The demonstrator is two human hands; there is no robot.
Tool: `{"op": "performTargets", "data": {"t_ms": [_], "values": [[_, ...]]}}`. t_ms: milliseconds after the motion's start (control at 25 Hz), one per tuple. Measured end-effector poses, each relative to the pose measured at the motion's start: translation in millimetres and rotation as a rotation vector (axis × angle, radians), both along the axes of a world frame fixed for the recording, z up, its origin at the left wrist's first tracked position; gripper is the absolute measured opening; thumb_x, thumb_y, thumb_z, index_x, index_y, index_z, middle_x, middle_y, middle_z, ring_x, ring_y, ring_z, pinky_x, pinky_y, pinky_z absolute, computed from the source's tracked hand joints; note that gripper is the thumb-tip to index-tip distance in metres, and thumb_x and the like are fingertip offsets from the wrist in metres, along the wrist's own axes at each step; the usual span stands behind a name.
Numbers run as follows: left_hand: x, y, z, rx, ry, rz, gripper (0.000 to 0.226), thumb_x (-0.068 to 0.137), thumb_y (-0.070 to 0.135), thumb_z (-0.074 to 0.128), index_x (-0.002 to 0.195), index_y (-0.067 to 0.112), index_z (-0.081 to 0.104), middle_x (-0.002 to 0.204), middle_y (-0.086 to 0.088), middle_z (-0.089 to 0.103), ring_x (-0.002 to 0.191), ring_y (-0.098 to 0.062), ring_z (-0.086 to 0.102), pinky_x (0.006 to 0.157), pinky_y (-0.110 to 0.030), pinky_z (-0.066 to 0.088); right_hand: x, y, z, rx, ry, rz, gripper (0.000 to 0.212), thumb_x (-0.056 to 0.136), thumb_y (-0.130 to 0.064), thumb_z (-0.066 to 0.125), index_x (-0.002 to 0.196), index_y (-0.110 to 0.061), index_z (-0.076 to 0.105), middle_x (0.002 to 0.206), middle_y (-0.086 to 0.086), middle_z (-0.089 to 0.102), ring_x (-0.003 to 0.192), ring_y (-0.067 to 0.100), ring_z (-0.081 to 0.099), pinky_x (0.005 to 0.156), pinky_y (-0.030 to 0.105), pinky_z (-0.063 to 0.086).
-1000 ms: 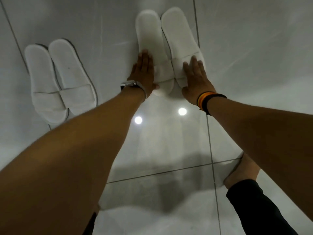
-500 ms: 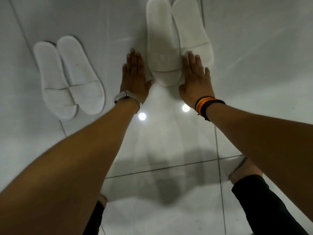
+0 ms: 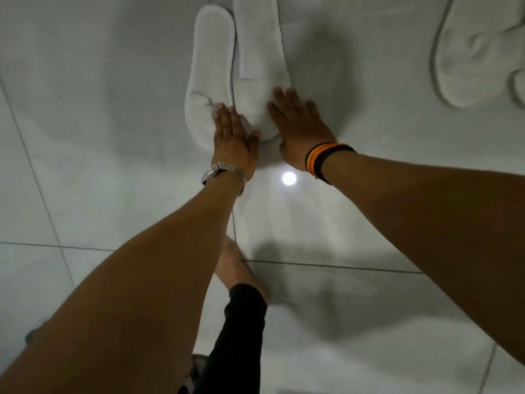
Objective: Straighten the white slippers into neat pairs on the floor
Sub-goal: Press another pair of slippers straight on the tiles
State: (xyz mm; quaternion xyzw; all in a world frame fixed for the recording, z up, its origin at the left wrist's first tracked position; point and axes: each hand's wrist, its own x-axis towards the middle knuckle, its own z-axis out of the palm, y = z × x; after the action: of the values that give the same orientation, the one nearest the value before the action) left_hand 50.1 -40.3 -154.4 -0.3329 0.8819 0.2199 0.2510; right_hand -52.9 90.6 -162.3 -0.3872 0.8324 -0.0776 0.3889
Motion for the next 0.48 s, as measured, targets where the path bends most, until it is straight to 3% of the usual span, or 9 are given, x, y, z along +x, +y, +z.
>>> {"op": "performTargets", "data": {"t_ms": [240,360,480], "values": [[42,-76,3,0.054,0.031,0.1,0.072,0.108,0.035,0.034,0.16,0.002,-0.004,0.169,-0.014,-0.011,0.156,-0.025,-0.011,0.129,-0.036,0.002,46,-81,4,0.009,-0.013,0.041,0.081,0.101,-0.01,0.047,0.168,-0.016,0.002,0.175,0.007,-0.016,0.162,0.031,-0.012,0.131,0.055,0.002],[48,-110,9,0.075,0.043,0.117,0.074,0.107,0.04,0.033,0.16,0.009,-0.008,0.17,-0.007,-0.01,0.157,-0.021,-0.004,0.126,-0.033,0.015,59,-107,9,0.025,-0.024,0.055,0.082,0.099,-0.008,0.047,0.168,-0.017,0.002,0.175,0.006,-0.017,0.162,0.03,-0.013,0.131,0.055,0.003],[41,-132,12,0.089,0.031,0.148,0.078,0.106,0.045,0.035,0.16,0.015,-0.013,0.17,-0.007,-0.007,0.154,-0.029,0.021,0.118,-0.04,0.035,65,-122,9,0.028,-0.028,0.062,0.085,0.098,-0.007,0.05,0.168,-0.017,0.002,0.175,0.005,-0.016,0.162,0.029,-0.013,0.131,0.056,0.003]]}}
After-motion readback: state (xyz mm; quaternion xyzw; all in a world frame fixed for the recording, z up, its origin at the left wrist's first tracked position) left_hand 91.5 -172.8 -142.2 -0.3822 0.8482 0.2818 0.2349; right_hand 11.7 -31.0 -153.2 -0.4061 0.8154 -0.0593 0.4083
